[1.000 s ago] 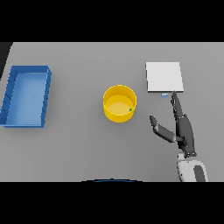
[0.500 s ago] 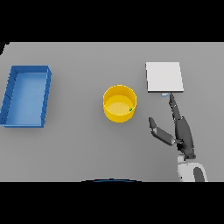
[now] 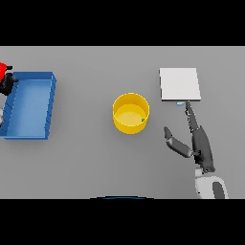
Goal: Pick up the red beaker and tilt it to pour out 1 green nut into yellow bowl. Pick up the yellow bowl and place it on the metallic measuring scale.
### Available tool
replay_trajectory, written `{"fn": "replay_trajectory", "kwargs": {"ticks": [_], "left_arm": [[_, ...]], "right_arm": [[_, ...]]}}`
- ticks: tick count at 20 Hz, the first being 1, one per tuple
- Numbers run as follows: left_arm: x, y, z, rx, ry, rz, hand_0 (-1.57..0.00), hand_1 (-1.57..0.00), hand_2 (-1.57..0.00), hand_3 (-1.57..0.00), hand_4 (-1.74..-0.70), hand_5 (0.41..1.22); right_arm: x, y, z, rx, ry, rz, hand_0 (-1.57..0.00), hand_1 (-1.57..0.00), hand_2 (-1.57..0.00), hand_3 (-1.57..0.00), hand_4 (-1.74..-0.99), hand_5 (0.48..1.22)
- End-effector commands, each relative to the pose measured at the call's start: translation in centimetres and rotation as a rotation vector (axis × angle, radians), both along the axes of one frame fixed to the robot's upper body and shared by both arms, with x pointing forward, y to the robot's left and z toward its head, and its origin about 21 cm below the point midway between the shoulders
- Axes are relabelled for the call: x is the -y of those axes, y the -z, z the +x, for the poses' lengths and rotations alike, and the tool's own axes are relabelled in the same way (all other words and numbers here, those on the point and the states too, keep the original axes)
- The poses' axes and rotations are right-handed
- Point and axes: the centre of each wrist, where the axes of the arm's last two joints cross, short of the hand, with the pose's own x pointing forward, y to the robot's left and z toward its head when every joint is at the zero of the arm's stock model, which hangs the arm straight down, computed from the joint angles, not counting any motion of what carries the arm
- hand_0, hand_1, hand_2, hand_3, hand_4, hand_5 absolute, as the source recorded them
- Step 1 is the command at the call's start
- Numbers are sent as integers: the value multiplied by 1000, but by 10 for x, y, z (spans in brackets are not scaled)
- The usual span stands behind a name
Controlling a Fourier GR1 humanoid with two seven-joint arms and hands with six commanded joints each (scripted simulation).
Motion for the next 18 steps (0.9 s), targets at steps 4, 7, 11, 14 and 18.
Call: {"fn": "replay_trajectory", "kwargs": {"ticks": [4,7,11,14,18], "left_arm": [[2,13,-5,-49,-23,16,-1571,-1571,-1571,-1551,-1741,967],[-1,12,-12,-134,47,29,-1564,-1449,-1432,-1362,-1374,830],[-3,2,-20,-271,149,-6,-746,-604,-613,-577,-968,740],[-3,0,-21,-300,189,-13,-381,-309,-313,-295,-851,698],[-3,1,-22,-280,192,-32,-156,-126,-128,-120,-797,678]], "right_arm": [[0,-1,-1,8,2,-8,1,1,1,1,-1205,664],[0,1,-5,4,14,0,1,1,1,1,-1192,663],[-2,2,-3,-1,13,-9,1,1,1,1,-1181,665],[-1,-2,-7,10,7,-2,1,1,1,1,-1187,667],[-8,0,-5,-22,6,-4,1,1,1,1,-1187,663]]}}
